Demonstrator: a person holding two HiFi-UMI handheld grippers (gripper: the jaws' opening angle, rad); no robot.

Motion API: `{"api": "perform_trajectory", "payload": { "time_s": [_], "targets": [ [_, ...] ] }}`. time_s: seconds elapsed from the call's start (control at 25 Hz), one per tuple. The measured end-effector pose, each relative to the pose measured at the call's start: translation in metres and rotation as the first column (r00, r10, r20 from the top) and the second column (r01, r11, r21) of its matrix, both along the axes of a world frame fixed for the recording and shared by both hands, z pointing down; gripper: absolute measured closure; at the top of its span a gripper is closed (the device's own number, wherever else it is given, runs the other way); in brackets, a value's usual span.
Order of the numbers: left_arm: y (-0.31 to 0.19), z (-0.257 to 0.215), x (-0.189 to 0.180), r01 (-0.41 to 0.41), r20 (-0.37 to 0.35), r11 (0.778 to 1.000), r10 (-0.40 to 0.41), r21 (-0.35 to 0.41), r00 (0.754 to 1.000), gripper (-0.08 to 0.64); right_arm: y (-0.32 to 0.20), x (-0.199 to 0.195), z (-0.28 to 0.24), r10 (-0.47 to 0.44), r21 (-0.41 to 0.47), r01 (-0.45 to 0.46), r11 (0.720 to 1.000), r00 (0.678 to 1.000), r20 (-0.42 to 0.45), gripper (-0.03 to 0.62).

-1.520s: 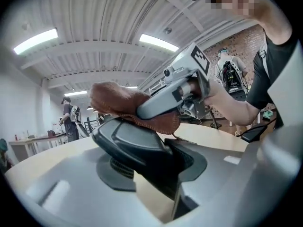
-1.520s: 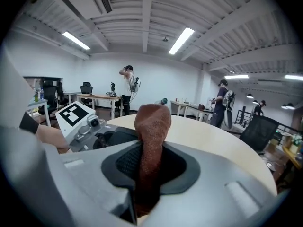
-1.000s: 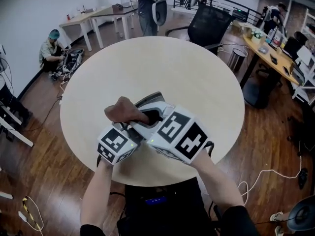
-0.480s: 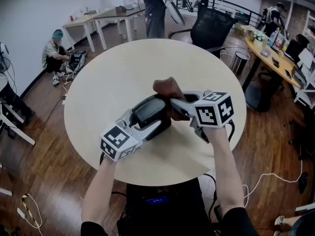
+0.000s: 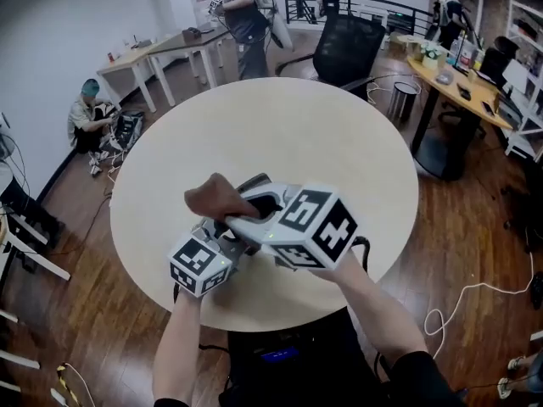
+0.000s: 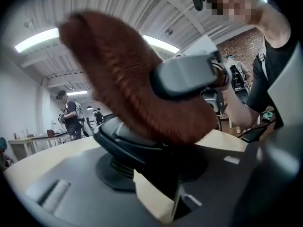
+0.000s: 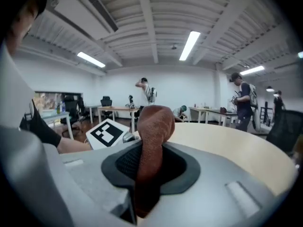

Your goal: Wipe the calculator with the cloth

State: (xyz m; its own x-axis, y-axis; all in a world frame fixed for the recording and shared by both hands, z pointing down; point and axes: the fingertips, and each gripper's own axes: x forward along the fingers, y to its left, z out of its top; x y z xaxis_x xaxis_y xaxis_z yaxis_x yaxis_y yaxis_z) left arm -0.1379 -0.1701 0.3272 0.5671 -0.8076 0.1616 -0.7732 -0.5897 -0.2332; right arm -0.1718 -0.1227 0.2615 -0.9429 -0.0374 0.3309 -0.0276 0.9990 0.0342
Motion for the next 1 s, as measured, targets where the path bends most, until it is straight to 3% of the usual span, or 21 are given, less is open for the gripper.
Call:
{"api": "perform_trajectory", "payload": {
  "time_s": [0.12,0.4,0.6,0.8,1.0],
  "targets": [
    [0.001,0.002,0.002,0.0,-0.002,1.0,0.0,0.0,1.0,0.385,0.0,-0.009,0.023,-0.009,0.048,0.013,0.999,0.997,-0.08,0.506],
    [0.001,0.002,-0.003,-0.009,-0.048,1.0,0.008,-0.016,0.999,0.385,-0.083,0.042,0.033,0.167,-0.114,-0.167,0.979,0.986,-0.01,0.506],
    [-0.001,0.003,-0.002,-0.009,-0.06,1.0,0.007,-0.024,0.998,0.385,-0.132,0.074,0.065,0.28,-0.145,-0.291,0.946,0.956,-0.087,0.506],
    [-0.009,0.001,-0.019,0.041,-0.065,0.993,-0.048,-0.111,0.997,0.385,-0.119,0.084,0.072,0.264,-0.161,-0.273,0.949,0.962,-0.075,0.506],
    [-0.019,-0.005,-0.045,0.136,-0.034,0.963,-0.148,-0.232,0.988,0.385,-0.084,0.057,0.069,0.159,-0.142,-0.165,0.976,0.986,-0.051,0.506]
  ]
}}
